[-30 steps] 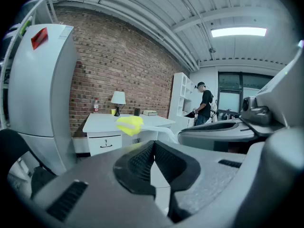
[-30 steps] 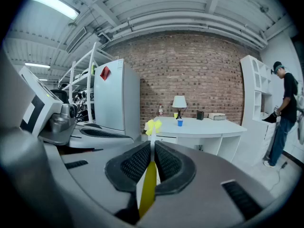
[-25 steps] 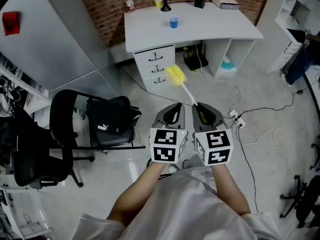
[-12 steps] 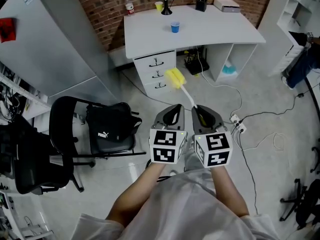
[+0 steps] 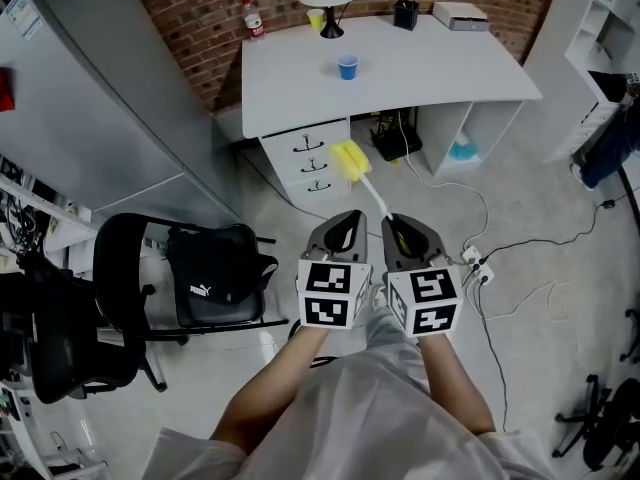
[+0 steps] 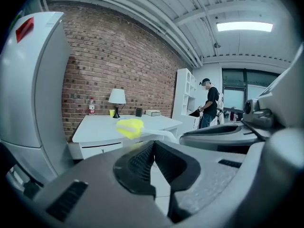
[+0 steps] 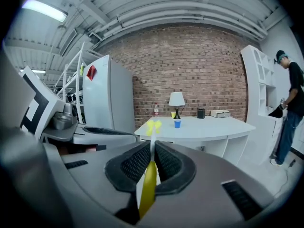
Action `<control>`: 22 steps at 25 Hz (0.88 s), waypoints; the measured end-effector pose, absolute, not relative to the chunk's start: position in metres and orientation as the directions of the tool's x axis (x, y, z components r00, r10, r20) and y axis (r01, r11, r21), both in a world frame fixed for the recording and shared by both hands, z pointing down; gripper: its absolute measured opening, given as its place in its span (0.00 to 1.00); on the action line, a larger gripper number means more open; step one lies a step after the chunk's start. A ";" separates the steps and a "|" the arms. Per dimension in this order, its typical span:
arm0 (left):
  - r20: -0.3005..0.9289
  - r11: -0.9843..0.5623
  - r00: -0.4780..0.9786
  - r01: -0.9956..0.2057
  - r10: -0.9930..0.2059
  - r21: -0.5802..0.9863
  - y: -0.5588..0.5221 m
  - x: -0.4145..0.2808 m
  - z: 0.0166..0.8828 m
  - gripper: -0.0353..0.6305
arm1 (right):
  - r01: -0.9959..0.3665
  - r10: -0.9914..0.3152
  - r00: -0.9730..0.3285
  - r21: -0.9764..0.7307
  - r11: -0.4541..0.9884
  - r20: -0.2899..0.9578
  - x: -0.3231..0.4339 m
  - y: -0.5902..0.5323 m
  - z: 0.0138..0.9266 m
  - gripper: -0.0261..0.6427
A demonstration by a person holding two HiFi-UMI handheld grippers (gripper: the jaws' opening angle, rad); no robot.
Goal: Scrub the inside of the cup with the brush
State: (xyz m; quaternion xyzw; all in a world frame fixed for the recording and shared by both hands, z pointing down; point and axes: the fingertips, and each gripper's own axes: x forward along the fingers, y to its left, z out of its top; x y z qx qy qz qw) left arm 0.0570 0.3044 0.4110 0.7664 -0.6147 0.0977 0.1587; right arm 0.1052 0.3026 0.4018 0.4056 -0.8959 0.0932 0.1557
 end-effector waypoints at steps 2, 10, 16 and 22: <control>0.352 -0.188 0.221 -0.974 -0.910 0.124 0.282 0.059 0.413 0.07 | -0.752 -0.692 -0.627 -0.046 0.658 0.358 0.108 0.279 0.402 0.08; 0.381 -0.154 0.191 -0.980 -0.904 0.125 0.190 0.069 0.418 0.07 | -0.732 -0.660 -0.648 -0.072 0.677 0.380 0.119 0.187 0.408 0.08; 0.400 -0.128 0.164 -0.985 -0.901 0.117 0.131 0.075 0.425 0.07 | -0.722 -0.641 -0.660 -0.095 0.685 0.391 0.129 0.123 0.414 0.08; 0.429 -0.113 0.148 -0.988 -0.891 0.106 0.091 0.077 0.435 0.07 | -0.714 -0.630 -0.671 -0.113 0.691 0.390 0.133 0.076 0.421 0.08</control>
